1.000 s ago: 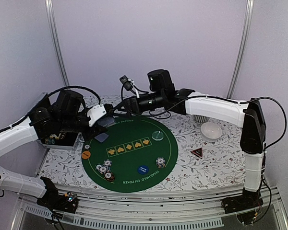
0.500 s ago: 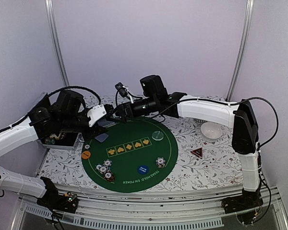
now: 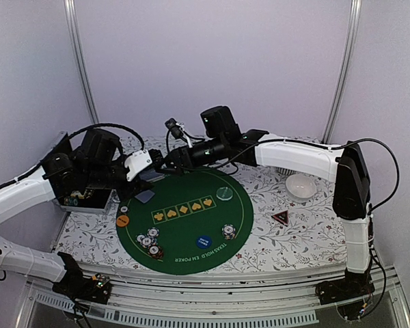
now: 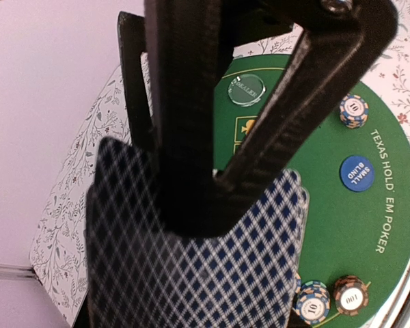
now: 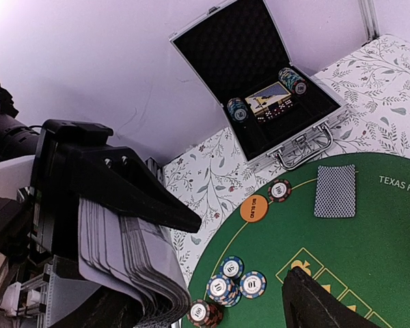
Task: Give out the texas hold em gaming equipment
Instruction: Pick up the poker card from the face-down deck piles.
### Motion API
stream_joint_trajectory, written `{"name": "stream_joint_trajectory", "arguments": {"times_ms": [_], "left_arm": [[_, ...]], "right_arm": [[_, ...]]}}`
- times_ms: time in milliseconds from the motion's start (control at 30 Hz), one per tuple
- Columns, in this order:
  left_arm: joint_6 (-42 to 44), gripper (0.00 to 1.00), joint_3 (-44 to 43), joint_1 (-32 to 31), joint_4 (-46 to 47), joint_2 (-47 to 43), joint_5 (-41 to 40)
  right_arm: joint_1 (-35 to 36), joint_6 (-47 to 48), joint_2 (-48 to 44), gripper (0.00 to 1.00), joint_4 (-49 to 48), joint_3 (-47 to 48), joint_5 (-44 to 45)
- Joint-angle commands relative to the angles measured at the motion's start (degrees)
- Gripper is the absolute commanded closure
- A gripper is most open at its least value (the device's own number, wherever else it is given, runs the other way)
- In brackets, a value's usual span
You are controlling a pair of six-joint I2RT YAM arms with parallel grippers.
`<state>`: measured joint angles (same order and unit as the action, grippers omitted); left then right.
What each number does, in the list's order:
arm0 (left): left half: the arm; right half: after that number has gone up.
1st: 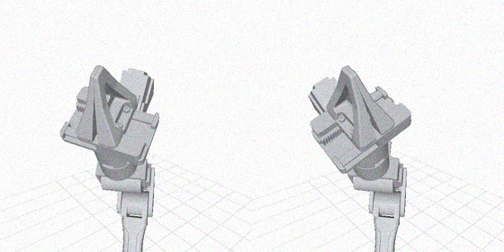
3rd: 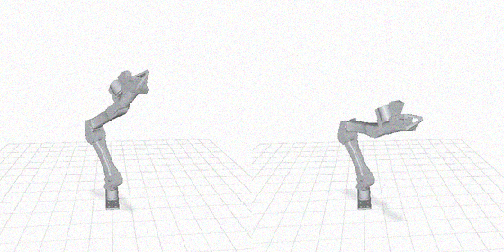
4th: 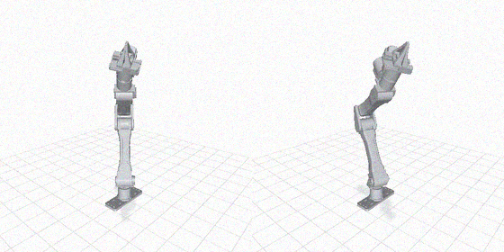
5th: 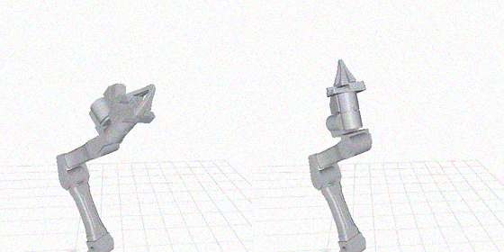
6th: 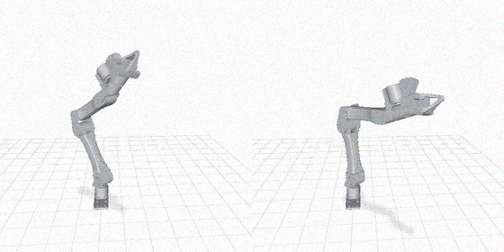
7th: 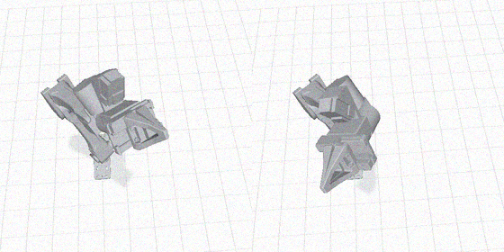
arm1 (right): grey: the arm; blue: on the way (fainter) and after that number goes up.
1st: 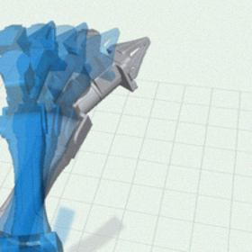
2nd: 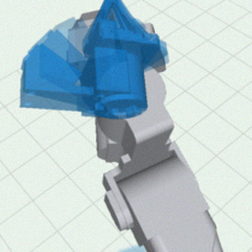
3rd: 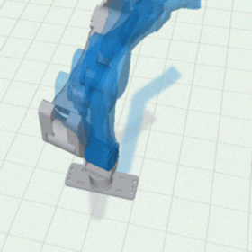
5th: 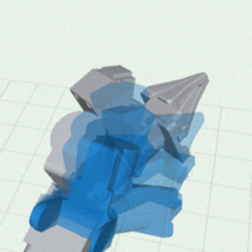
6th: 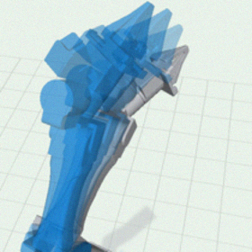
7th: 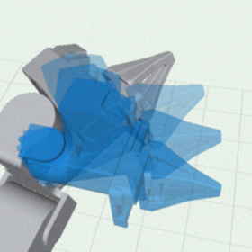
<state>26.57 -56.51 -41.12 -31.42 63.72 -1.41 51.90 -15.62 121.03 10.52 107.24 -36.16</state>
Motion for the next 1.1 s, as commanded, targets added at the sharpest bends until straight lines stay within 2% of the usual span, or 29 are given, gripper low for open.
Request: {"name": "stream_joint_trajectory", "arguments": {"times_ms": [0, 100, 333, 400, 700, 900, 1067], "left_arm": [[0.34, 0.60, -0.35, 0.01, 1.10, -0.27, -0.25], [0.33, 0.60, -0.28, -0.01, 1.10, -0.18, -0.33], [0.38, 0.60, -0.18, 0.01, 1.09, -0.27, -0.25], [0.37, 0.60, -0.18, -0.01, 1.10, -0.27, -0.21], [0.42, 0.60, 0.00, -0.01, 1.09, -0.27, -0.12], [0.42, 0.60, 0.17, -0.01, 1.16, -0.10, -0.08], [0.44, 0.60, 0.35, 0.00, 1.18, -0.13, -0.07]], "right_arm": [[-1.00, 1.61, -2.95, 0.30, 3.58, 1.09, 1.81], [-0.95, 1.85, -3.00, 0.35, 4.64, 1.81, 1.91], [-0.80, 2.62, -2.96, 0.38, 5.95, 3.42, 0.94], [-0.50, 2.68, -2.70, 0.43, 6.04, 4.27, 0.07], [0.13, 3.51, -3.30, 0.85, 7.03, 5.04, -0.27], [0.22, 3.52, -3.86, 0.96, 8.37, 5.07, -0.07], [0.14, 4.07, -4.60, 0.98, 9.46, 4.99, 0.34]]}}
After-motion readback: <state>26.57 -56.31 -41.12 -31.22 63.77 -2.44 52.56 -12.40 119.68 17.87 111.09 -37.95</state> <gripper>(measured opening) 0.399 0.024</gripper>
